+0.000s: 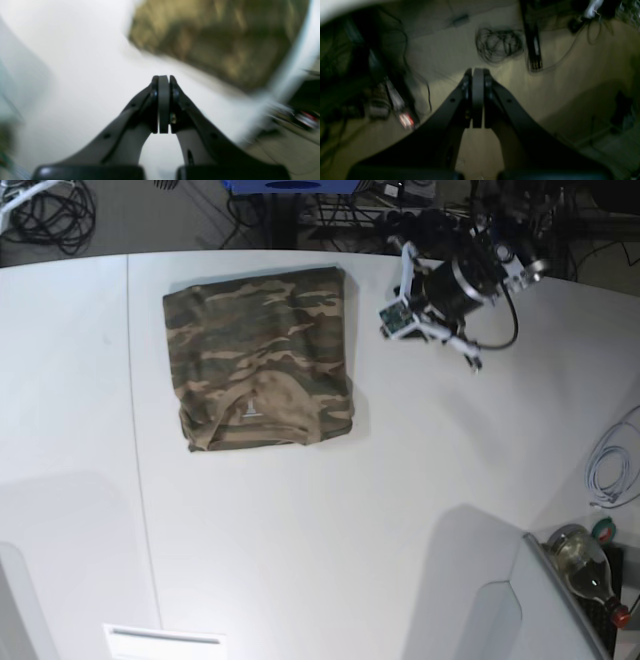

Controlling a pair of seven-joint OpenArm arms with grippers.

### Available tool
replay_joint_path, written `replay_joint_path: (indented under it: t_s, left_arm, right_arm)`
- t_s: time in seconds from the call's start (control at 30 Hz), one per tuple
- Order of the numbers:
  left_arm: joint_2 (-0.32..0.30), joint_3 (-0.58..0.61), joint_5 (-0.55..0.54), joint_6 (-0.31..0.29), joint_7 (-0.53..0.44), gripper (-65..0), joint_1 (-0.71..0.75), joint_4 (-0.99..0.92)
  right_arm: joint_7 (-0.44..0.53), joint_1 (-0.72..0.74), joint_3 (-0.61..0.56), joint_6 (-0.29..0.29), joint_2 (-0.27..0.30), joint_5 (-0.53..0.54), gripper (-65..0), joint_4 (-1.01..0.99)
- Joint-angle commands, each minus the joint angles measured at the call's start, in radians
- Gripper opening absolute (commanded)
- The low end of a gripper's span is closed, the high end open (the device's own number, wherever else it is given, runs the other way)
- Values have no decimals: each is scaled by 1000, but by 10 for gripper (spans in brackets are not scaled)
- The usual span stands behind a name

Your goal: Layout the t-shirt on the table in an organized manner, then fold the t-shirt properly

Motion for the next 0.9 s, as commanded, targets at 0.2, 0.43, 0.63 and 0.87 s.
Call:
replay_joint_path:
  t_s: [0.2, 0.43, 0.63, 0.87]
  left_arm:
    - [15, -3, -21, 104, -130, -650, 284, -110]
    - [60, -5, -21, 242, -407, -650, 245, -667]
    - [126, -5, -11, 242, -644, -650, -8, -1324]
    - [188, -5, -11, 245, -902, -650, -339, -1944]
  right_arm:
    - [16, -51, -319, 15, 108, 7, -650, -253]
    - [20, 114, -661, 11, 193, 7, -650, -636]
    - [293, 300, -770, 11, 188, 7, -650, -1021]
    - [609, 483, -788, 11, 167, 7, -650, -1416]
